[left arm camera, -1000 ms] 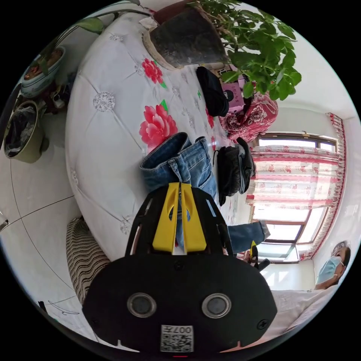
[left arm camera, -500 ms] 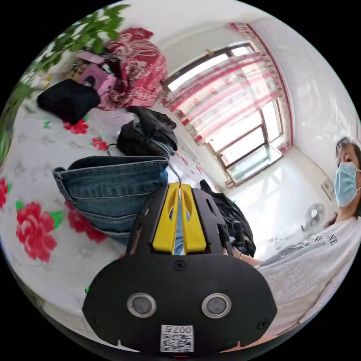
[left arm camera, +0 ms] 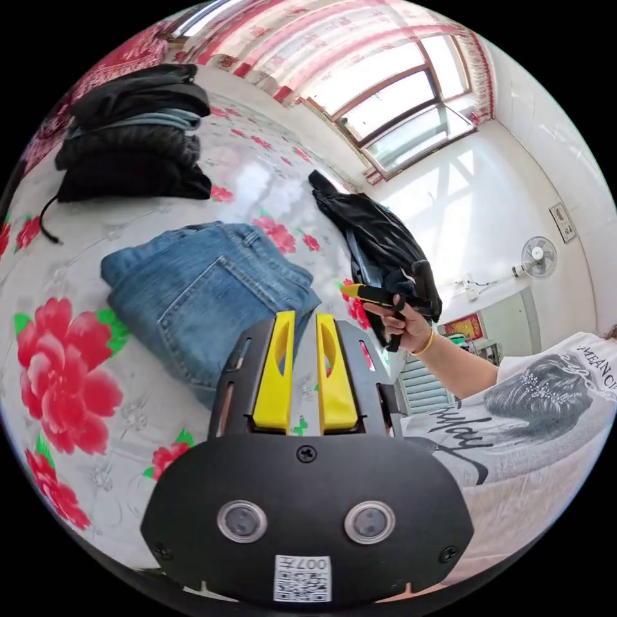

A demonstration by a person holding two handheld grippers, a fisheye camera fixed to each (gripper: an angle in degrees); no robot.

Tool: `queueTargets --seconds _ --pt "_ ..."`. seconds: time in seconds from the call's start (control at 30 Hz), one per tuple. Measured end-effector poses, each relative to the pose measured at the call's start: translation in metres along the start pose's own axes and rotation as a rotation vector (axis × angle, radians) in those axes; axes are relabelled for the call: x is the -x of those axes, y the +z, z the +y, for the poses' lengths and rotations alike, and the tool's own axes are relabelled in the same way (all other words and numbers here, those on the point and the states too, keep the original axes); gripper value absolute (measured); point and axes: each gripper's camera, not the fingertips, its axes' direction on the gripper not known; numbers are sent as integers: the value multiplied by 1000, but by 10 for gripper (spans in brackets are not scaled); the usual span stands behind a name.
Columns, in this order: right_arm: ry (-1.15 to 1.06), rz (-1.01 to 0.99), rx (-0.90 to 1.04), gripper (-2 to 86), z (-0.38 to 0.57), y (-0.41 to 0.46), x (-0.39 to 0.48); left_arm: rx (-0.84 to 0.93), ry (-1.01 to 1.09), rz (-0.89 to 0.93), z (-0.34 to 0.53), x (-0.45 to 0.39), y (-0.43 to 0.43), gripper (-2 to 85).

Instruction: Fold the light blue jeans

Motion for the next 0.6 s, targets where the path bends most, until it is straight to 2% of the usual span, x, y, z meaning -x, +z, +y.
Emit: queueTargets --seconds 0.13,0.27,0.4,0.53,0.6 --pt "13 41 28 97 -39 20 -12 -74 -247 -96 49 82 -33 70" --pt "61 56 88 95 -84 55 -26 -77 -396 -77 66 149 -19 108" --pt "96 89 213 73 -109 98 -30 -36 -460 7 60 194 21 119" --pt "90 106 299 26 -133 119 -12 -32 -490 163 47 224 57 64" --pt "7 119 275 15 -151 110 12 -50 -441 172 36 218 57 58"
